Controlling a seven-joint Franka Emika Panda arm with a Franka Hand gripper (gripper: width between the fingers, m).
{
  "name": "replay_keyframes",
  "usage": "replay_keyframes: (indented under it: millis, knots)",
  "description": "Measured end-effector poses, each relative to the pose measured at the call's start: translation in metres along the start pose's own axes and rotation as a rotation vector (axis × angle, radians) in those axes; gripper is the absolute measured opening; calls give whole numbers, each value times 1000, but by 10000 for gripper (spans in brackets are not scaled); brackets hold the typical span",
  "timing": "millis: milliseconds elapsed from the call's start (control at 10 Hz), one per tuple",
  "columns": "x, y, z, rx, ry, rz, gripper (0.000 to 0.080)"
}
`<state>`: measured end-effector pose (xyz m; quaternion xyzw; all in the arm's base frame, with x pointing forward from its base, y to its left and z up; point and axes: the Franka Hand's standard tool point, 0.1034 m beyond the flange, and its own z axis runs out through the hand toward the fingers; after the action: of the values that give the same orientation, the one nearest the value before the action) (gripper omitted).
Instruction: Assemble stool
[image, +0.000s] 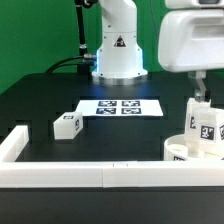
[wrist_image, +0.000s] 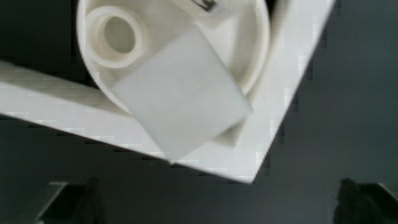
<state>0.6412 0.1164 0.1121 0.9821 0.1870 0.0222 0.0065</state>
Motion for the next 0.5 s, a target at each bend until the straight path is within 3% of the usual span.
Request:
replay_keyframes:
  millis: [500]
  knots:
    - [-2, 9, 1, -22, -10, -269, 649]
